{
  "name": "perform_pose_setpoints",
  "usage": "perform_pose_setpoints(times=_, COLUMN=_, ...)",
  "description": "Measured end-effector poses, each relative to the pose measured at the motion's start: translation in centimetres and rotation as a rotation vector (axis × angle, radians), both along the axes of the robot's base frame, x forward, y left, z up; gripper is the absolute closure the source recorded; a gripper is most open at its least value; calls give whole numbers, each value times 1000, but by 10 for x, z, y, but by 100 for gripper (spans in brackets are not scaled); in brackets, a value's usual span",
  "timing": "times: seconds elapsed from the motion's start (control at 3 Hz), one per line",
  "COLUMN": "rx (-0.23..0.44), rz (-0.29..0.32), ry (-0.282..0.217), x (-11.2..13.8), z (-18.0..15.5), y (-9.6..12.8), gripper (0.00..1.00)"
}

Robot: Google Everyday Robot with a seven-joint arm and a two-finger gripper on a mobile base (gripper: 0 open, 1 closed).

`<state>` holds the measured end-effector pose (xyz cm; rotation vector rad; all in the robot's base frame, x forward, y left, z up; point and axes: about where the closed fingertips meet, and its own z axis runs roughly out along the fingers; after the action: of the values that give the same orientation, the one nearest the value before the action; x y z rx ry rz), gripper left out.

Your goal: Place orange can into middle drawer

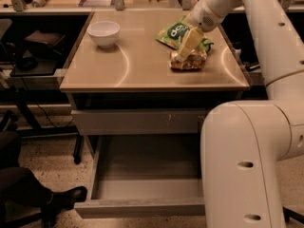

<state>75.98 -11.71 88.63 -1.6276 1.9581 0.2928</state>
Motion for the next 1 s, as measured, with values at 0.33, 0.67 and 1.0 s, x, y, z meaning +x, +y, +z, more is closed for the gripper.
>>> perform_pose_setpoints(times=0.33, rx=142, rz=0, ry=64, x=-2, z=-32, y=-6, gripper=0)
perform_pose_setpoints(times=0.67, rx=206, rz=-26, ry=88, x=-5, z=-44, y=-22, gripper=0)
perform_pose_setpoints(times=1.0, rx=207, rz=-28, ry=87, x=-5, z=-44, y=-23, gripper=0)
